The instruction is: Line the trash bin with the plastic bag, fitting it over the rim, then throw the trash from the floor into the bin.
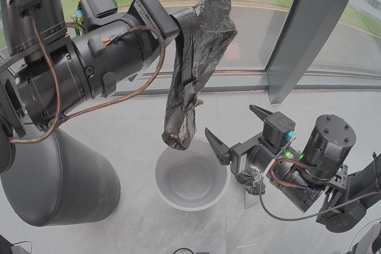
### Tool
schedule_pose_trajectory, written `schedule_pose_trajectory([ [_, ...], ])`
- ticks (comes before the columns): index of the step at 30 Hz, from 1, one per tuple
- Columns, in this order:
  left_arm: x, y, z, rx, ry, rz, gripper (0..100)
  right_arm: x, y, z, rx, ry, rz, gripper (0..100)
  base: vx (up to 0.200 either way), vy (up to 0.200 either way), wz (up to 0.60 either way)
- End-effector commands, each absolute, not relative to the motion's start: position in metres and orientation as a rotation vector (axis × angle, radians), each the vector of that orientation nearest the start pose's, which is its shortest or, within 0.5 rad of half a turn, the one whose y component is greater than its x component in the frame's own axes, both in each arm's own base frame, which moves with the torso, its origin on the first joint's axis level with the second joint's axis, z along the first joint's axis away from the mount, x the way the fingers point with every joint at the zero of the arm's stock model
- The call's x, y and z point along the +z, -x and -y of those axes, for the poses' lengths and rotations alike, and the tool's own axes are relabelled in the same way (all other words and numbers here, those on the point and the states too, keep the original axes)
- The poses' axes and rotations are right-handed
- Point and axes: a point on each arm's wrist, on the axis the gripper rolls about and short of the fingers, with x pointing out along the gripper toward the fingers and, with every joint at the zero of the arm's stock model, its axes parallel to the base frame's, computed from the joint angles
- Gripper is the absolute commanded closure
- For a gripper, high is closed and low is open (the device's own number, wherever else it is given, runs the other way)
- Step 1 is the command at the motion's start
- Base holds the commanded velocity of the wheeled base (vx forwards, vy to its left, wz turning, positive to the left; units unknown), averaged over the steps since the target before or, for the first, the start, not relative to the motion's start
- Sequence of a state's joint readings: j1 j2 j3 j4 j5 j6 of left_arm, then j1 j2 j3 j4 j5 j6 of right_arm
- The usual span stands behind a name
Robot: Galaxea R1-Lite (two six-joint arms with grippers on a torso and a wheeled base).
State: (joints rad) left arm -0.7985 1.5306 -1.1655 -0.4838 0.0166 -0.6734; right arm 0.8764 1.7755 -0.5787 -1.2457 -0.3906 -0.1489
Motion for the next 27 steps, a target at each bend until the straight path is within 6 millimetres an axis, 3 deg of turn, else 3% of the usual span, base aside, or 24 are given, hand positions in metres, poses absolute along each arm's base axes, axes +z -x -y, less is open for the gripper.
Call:
schedule_pose_trajectory([
  [1, 0.323, -0.194, 0.198, -0.791, 0.690, -0.146, 100, 0.152, -0.195, -0.233, 0.508, 0.142, 0.047, 0, 0.000, 0.000, 0.00],
  [13, 0.327, -0.189, 0.193, -0.795, 0.697, -0.134, 100, 0.112, -0.217, -0.256, 0.499, 0.200, -0.038, 0, 0.000, 0.000, 0.00],
  [27, 0.327, -0.186, 0.190, -0.790, 0.699, -0.129, 100, 0.097, -0.249, -0.271, 0.431, 0.208, -0.034, 0, 0.000, 0.000, 0.00],
])
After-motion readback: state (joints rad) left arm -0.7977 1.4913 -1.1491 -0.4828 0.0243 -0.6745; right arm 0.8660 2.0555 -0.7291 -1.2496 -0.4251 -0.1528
